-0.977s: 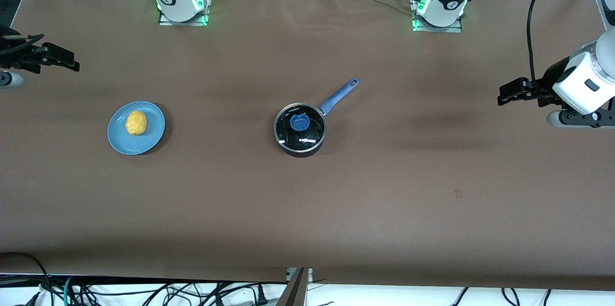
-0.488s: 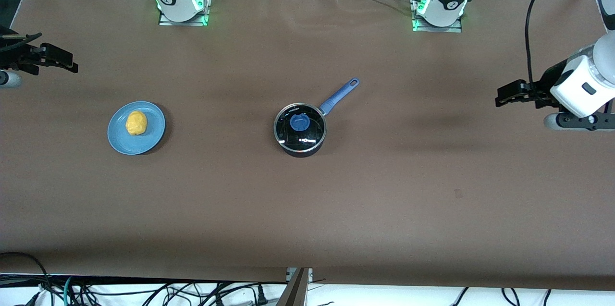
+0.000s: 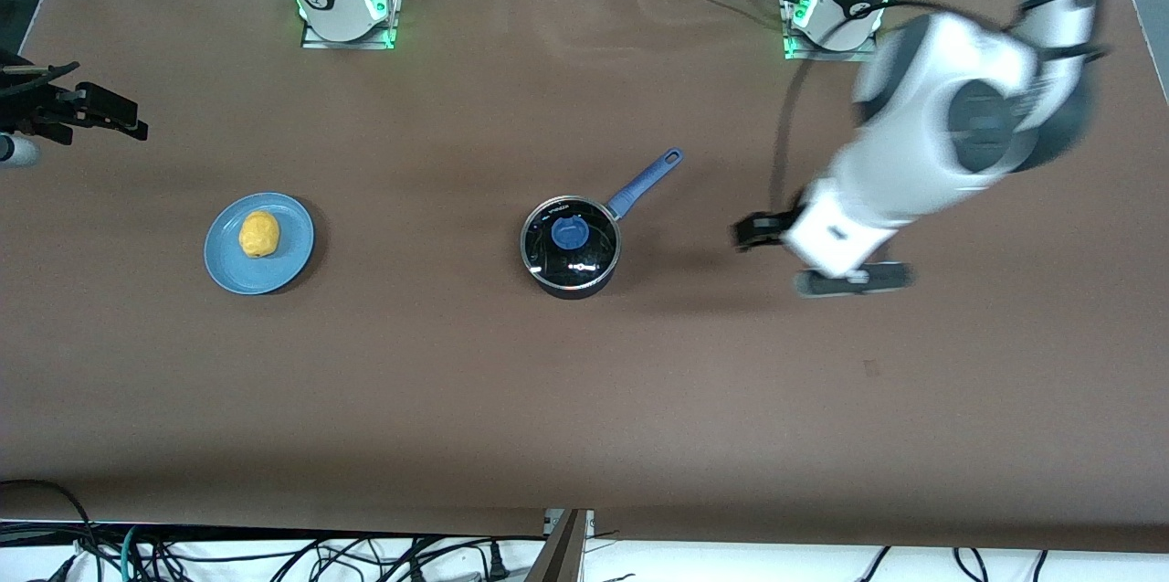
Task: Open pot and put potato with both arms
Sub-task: 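Lower the left gripper onto the glass lid's blue knob and grasp it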
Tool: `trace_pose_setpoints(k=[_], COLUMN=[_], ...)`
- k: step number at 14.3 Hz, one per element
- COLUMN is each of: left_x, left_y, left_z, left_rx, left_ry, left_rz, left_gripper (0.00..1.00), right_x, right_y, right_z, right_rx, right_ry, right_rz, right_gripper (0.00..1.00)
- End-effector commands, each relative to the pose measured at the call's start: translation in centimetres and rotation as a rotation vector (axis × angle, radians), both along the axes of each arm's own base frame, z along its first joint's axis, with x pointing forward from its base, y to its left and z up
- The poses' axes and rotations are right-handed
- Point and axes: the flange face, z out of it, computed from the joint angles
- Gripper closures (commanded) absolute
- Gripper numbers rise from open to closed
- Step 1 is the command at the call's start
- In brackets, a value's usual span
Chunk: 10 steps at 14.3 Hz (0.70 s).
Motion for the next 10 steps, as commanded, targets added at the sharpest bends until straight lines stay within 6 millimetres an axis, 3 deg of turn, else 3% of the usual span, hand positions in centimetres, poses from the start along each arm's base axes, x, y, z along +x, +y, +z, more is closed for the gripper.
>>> trace_pose_setpoints(k=[1, 6, 7, 10], left_x=[-1.1, -3.1, -3.9, -5.8], left_y=[-7.5, -19.7, -21.5, -23.6], left_z=[-4.3, -10.6, -11.6, -13.5], left_rx=[0.041, 0.085, 0.08, 0.099], left_ry=[-0.04, -0.126, -0.128, -0.12], left_rz=[0.051, 0.009, 0.015, -0.017], left_gripper=[0.0, 0.0, 0.0, 0.0], right_x=[-0.1, -0.2, -0.2, -0.2], right_y=[0.2, 0.0, 0.1, 0.4], right_z=[0.7, 0.6, 0.5, 0.7], right_rx=[0.011, 0.014, 0.014, 0.009], right_ry=[-0.014, -0.008, -0.006, -0.01], right_rz=[-0.003, -0.006, -0.005, 0.0], right_gripper=[0.0, 0.0, 0.0, 0.0])
